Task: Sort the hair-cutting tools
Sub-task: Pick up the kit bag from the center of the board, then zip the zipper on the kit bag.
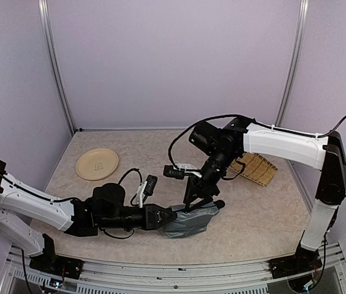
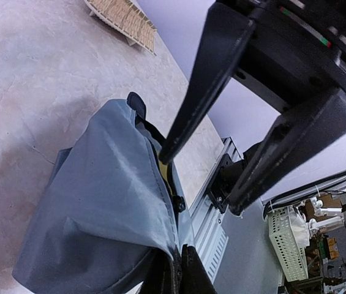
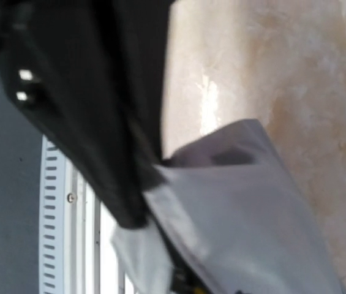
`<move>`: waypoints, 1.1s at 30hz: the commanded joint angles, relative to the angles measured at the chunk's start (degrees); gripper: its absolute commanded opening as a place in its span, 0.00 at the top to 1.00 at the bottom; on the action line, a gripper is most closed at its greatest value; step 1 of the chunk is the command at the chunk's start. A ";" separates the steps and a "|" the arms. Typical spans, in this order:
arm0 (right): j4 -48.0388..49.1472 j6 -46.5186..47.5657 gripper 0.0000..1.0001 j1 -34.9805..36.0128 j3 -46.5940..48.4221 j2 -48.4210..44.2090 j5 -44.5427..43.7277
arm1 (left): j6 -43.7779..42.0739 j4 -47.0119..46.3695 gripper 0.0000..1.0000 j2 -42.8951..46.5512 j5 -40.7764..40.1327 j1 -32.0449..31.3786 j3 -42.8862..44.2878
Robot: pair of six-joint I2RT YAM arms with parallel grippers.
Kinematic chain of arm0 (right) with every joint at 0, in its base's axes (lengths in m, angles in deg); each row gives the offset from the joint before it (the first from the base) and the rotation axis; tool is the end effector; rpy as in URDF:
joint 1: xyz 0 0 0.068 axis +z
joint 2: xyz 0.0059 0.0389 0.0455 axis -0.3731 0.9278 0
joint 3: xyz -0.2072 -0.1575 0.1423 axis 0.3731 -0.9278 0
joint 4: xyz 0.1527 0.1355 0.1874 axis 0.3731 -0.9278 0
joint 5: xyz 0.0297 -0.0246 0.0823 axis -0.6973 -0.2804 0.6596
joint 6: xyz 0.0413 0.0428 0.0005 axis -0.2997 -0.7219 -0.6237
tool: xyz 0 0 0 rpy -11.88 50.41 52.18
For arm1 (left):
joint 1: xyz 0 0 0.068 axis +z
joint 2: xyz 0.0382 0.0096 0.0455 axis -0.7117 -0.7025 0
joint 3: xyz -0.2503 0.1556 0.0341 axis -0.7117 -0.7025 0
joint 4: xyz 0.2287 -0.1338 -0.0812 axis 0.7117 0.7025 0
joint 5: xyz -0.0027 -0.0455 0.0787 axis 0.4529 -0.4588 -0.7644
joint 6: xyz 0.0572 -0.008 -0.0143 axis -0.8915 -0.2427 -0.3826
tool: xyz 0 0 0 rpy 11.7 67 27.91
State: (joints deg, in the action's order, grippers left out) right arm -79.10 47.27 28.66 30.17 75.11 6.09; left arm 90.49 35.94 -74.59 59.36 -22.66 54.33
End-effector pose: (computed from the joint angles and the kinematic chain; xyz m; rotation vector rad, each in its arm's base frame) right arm 0.2253 0.3179 0.2856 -1.8453 2.1824 1.0953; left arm 0.1087 -0.2812 0.2016 0.3919 2.1177 -1.4536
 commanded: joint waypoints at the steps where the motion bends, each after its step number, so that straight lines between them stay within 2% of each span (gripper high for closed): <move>1: 1.38 -0.56 0.59 2.60 -1.26 -0.94 -4.45 | -0.15 -3.60 1.00 0.48 -0.61 -0.35 1.43; 12: 2.03 -0.93 0.71 4.59 -0.77 1.40 -7.86 | -0.24 -3.77 1.00 0.55 -0.73 -0.35 1.50; 24: 2.15 -1.00 0.99 4.57 0.81 1.00 -10.68 | -0.55 -3.19 1.00 -0.02 -0.30 -0.23 1.33; 27: 1.87 -0.69 1.00 4.40 0.43 -0.06 -11.98 | -0.89 -0.08 1.00 0.48 -1.50 -0.22 1.30; 33: 2.31 0.82 1.00 2.63 -3.81 -2.47 -15.96 | -0.50 11.75 1.00 2.61 -7.00 0.38 0.95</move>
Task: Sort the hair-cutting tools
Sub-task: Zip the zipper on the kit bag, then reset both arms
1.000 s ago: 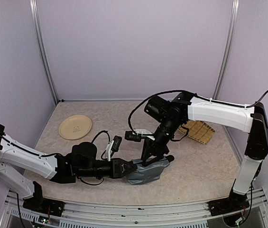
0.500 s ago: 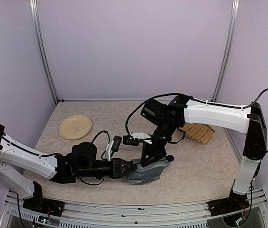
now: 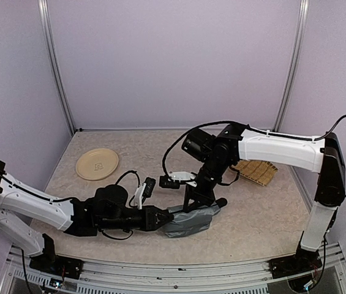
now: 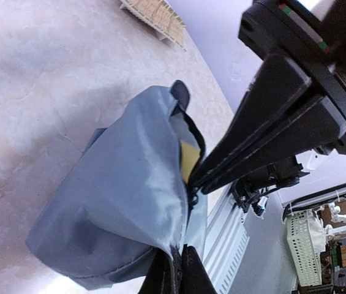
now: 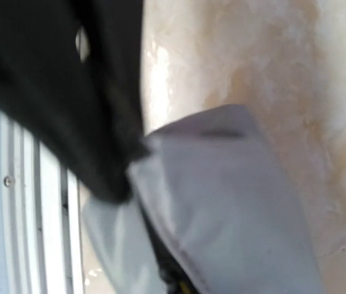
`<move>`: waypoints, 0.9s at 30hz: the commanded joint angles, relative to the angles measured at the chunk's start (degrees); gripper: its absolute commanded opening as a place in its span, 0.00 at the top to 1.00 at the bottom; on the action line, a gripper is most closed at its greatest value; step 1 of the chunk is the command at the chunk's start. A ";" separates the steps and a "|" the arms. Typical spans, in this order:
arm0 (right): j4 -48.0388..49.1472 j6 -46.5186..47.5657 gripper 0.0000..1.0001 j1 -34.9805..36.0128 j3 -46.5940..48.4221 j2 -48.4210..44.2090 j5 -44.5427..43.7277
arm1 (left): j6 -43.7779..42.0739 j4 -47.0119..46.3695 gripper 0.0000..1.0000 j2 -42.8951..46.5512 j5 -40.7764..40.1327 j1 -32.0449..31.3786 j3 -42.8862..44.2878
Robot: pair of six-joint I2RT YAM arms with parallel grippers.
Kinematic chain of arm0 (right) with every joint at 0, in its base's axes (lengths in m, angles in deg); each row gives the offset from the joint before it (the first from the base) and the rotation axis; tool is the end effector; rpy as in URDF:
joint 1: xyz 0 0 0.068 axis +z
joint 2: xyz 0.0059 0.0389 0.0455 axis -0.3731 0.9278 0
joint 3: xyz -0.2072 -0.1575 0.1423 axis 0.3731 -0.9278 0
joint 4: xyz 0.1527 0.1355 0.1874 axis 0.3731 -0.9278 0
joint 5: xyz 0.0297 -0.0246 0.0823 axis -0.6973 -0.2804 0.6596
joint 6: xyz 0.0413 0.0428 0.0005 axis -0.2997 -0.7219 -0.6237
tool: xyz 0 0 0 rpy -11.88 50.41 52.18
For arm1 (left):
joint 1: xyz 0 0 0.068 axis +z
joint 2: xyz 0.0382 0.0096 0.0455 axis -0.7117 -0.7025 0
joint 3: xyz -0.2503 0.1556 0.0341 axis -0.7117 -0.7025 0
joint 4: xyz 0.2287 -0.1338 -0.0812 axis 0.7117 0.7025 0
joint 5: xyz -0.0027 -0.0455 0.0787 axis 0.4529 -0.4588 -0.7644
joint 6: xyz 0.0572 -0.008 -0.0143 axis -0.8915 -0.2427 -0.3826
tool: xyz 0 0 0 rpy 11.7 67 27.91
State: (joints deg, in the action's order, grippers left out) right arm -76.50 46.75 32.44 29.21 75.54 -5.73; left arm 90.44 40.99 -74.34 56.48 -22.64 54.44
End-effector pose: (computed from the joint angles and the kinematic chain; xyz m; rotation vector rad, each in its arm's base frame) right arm 0.2131 0.3322 0.2743 -1.9080 2.1821 0.8076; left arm 0.1097 -0.2775 0.1935 0.3595 2.1890 -1.3502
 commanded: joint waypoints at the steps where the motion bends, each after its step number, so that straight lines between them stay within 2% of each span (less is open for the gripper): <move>1: -0.04 1.49 1.00 -1.64 -3.78 -3.06 -4.64 | -0.20 7.30 1.00 2.70 -4.59 0.52 0.41; 9: 1.23 2.36 1.00 -4.25 -8.67 -4.65 -7.40 | 2.12 8.26 1.00 4.11 -5.21 2.56 -3.29; 14: 0.77 3.74 1.00 -7.39 -12.55 -7.43 -9.83 | 2.54 12.01 1.00 6.32 -7.73 4.40 -5.05; 22: 1.72 5.48 1.00 -11.27 -17.72 -10.62 -14.16 | 3.23 11.29 0.99 9.14 -7.32 8.05 -7.89; 23: 1.73 5.37 0.95 -11.28 -17.22 -10.81 -13.74 | 2.94 11.38 0.88 8.68 -7.23 8.14 -7.32; 24: 1.82 5.12 0.80 -11.40 -16.08 -11.11 -13.01 | 2.29 12.67 0.74 8.33 -7.65 8.08 -6.12; 26: 1.75 4.91 0.49 -11.87 -13.87 -12.23 -11.31 | -0.13 18.42 0.62 8.22 -10.49 7.40 -1.83; 27: 1.92 4.71 0.43 -12.53 -12.79 -13.07 -10.79 | -1.93 21.74 0.57 8.56 -12.83 7.08 0.52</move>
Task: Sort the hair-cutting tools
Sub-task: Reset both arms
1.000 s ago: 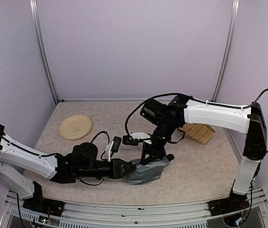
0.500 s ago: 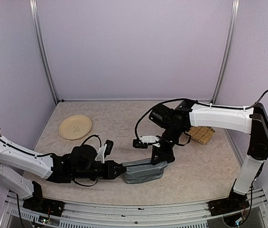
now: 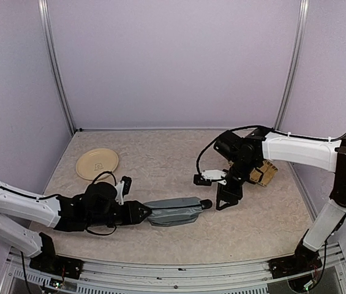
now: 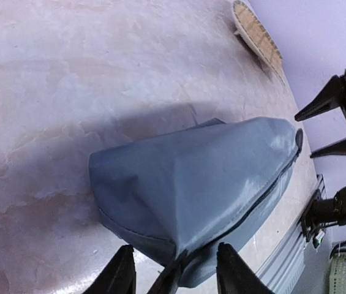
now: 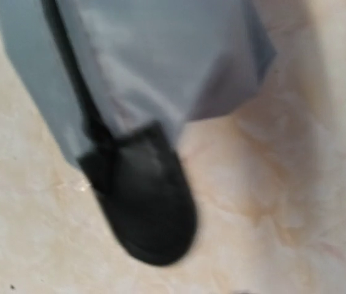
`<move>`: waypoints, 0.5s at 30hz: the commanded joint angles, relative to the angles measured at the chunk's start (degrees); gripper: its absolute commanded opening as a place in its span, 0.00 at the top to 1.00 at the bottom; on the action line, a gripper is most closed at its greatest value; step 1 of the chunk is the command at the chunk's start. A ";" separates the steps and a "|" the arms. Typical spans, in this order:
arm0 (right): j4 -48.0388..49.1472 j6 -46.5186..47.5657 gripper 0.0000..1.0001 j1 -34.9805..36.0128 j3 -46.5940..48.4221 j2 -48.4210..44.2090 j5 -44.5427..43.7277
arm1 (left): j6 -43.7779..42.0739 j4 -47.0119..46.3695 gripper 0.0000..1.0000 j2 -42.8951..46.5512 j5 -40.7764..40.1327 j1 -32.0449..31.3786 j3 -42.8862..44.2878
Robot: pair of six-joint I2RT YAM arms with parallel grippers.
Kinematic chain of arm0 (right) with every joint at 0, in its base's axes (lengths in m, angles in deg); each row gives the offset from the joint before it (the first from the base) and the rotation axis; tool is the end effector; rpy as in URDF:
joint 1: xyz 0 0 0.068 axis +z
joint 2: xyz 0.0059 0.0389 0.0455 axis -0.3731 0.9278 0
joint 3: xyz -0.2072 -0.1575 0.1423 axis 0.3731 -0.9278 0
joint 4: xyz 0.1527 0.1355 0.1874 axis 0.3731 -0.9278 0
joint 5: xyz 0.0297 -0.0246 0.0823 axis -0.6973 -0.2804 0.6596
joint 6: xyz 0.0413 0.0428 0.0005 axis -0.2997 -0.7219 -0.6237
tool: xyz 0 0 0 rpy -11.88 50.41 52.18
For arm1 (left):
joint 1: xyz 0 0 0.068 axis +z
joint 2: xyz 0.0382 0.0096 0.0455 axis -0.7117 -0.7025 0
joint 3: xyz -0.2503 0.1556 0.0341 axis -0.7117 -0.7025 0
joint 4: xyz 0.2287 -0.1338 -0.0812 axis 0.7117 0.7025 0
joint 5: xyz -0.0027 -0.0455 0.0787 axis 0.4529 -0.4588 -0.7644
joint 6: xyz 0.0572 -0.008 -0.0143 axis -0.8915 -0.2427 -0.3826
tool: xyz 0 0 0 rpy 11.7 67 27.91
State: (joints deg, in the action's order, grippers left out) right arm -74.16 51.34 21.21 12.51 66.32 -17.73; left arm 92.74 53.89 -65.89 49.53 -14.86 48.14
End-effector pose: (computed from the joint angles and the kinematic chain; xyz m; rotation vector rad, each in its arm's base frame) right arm 0.2369 0.2383 0.2422 -1.7641 2.3750 0.4524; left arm 0.1284 -0.2183 0.1723 0.0872 2.3221 -1.0455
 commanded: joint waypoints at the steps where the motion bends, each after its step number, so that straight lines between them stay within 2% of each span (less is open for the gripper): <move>1: -0.31 -0.09 0.39 -2.15 4.78 -4.55 1.71 | -5.40 13.08 0.55 0.29 -7.42 -0.78 9.44; 3: 1.01 -0.48 0.33 -4.51 5.49 -6.18 2.25 | -7.33 20.73 0.37 1.64 -12.60 -0.57 13.86; 6: 5.92 -0.99 0.25 -10.47 3.84 -9.54 3.05 | -10.81 28.13 0.20 4.32 -18.42 -0.02 18.70; 7: 8.67 -1.39 0.22 -12.66 2.57 -11.18 3.29 | -11.85 29.99 0.05 5.22 -20.03 0.35 19.88; 9: 16.21 -3.77 0.01 -17.94 -1.15 -14.81 2.34 | -15.46 33.28 0.01 6.75 -22.63 1.61 22.28; 13: 30.76 -10.30 0.00 -29.08 -10.56 -21.94 5.32 | -21.17 40.23 0.01 9.33 -29.37 4.09 27.62; 15: 35.28 -13.69 0.00 -31.26 -12.98 -24.71 3.64 | -24.03 41.16 0.01 10.89 -31.61 5.36 28.83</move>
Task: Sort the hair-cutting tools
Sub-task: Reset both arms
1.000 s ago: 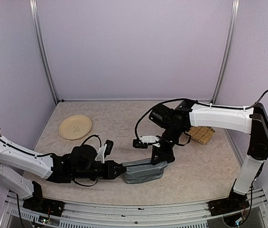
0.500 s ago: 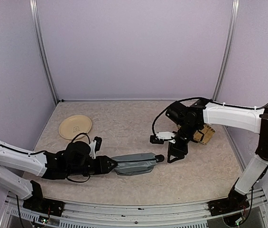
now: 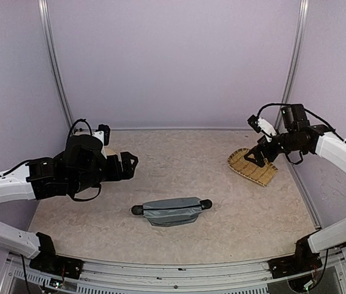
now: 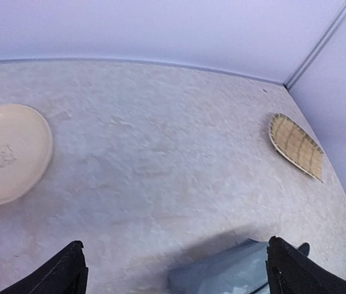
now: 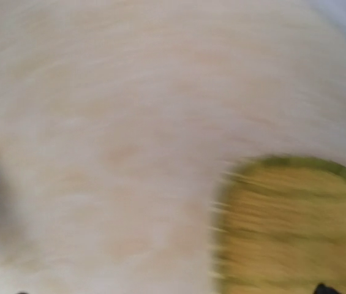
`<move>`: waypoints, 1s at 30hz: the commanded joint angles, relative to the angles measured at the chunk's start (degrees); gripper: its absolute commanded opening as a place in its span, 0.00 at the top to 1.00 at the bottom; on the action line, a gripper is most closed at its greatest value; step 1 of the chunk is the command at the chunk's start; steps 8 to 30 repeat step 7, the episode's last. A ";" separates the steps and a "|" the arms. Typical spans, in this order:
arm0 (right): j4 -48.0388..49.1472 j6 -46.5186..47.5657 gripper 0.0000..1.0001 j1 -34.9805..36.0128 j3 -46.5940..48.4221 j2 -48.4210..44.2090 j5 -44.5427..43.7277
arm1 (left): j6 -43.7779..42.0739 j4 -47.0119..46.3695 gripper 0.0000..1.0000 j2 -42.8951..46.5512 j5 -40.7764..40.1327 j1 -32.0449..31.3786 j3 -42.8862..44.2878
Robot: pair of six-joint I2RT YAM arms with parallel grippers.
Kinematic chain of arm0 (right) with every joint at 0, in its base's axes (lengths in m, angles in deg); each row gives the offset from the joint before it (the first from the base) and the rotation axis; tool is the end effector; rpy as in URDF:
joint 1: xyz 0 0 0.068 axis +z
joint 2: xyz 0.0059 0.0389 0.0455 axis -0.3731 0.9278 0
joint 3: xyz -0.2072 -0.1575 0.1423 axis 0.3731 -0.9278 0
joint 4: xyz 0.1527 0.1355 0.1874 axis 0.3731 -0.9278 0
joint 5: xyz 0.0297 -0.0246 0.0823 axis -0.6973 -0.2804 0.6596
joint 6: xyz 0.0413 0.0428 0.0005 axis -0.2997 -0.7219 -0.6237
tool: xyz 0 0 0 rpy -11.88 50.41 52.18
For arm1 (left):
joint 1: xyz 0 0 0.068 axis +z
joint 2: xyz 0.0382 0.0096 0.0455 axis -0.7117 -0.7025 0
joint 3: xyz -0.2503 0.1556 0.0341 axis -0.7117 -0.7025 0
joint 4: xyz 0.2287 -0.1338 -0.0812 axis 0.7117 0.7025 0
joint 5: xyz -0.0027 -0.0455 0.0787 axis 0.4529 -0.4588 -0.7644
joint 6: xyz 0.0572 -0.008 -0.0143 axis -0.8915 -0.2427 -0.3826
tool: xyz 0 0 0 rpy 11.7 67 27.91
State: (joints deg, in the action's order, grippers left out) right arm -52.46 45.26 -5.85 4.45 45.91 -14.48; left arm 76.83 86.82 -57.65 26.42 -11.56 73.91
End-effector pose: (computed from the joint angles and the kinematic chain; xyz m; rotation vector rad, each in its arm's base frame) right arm 0.2812 0.0959 0.3243 -0.9213 2.1386 0.3434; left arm 0.1592 -0.2080 0.3104 0.0623 2.0791 -0.5298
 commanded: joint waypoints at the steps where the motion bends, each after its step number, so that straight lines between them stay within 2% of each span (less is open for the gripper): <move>1: 15.48 -9.04 0.00 -4.44 -6.06 -5.77 -1.57 | -9.34 8.27 0.01 3.46 -9.38 2.80 3.40; 3: 19.43 -10.87 0.00 -4.56 -8.64 -10.17 -4.10 | -11.39 7.36 0.01 4.97 -10.11 4.58 3.42; 7: 23.61 -12.01 0.01 -4.55 -12.64 -15.20 -2.50 | -13.44 3.99 0.01 7.90 -11.38 7.45 1.36; 30: 23.61 -12.01 0.01 -4.55 -12.64 -15.20 -2.50 | -13.44 3.99 0.01 7.90 -11.38 7.45 1.36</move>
